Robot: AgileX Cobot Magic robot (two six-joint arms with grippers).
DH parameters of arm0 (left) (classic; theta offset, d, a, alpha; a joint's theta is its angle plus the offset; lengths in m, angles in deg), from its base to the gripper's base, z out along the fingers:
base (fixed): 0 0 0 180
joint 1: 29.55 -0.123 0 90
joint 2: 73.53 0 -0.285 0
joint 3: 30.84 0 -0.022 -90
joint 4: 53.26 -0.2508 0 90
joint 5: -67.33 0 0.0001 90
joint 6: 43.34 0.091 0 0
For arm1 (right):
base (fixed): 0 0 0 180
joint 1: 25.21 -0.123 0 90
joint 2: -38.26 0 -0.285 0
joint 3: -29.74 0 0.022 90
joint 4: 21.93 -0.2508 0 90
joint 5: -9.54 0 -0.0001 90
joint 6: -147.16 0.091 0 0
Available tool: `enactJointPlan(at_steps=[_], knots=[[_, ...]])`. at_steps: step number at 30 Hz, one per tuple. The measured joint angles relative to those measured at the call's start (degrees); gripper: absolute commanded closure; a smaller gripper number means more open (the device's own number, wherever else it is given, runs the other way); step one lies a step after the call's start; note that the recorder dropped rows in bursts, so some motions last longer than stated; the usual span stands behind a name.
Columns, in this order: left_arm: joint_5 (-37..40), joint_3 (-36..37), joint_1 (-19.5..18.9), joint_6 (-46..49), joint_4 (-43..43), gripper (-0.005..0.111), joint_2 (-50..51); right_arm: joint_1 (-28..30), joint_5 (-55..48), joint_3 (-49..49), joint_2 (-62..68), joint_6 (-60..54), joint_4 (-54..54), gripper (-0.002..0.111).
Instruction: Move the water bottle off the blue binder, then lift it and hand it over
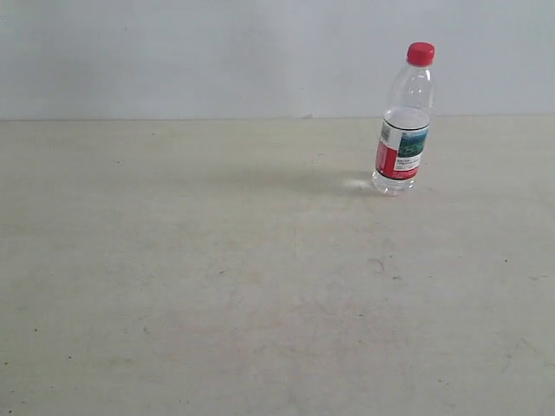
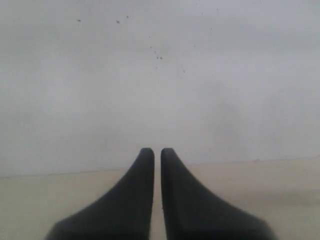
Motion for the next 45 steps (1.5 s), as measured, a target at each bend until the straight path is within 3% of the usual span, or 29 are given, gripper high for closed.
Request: enactJointPlan(at_steps=[8,16,25,31,34,35,37,38,39,40,42,45], knots=[[5.64,2.11,0.00,0.00,0.11,0.102,0.00,0.00,4.35,0.29,-0.81,-2.59,-1.62,0.108],[8.75,2.11,0.00,0.00,0.20,0.102,0.00,0.00,7.35,0.29,-0.81,10.90,-1.62,0.108],[8.75,2.11,0.00,0.00,0.20,0.102,0.00,0.00,7.35,0.29,-0.81,13.89,-1.62,0.108],[8.75,2.11,0.00,0.00,0.20,0.102,0.00,0.00,10.33,-3.72,-0.91,35.98,-1.87,0.108],[8.75,2.11,0.00,0.00,0.20,0.102,0.00,0.00,9.96,-9.69,-0.91,36.44,-1.66,0.108],[8.75,2.11,0.00,0.00,0.20,0.102,0.00,0.00,9.42,-14.17,-0.95,35.77,2.74,0.108],[8.75,2.11,0.00,0.00,0.20,0.102,0.00,0.00,8.52,-18.88,-1.04,47.73,24.62,0.108],[8.75,2.11,0.00,0.00,0.20,0.102,0.00,0.00,7.57,-20.63,-1.04,68.29,49.81,0.108],[8.75,2.11,0.00,0.00,0.20,0.102,0.00,0.00,6.84,-20.90,-1.04,78.16,63.67,0.108],[8.75,2.11,0.00,0.00,0.20,0.102,0.00,0.00,5.42,-20.95,-1.04,99.39,83.30,0.108],[8.75,2.11,0.00,0.00,0.20,0.102,0.00,0.00,2.03,-19.73,-1.04,126.61,111.92,0.108],[8.75,2.11,0.00,0.00,0.20,0.102,0.00,0.00,0.83,-16.23,-1.04,132.24,122.29,0.108]])
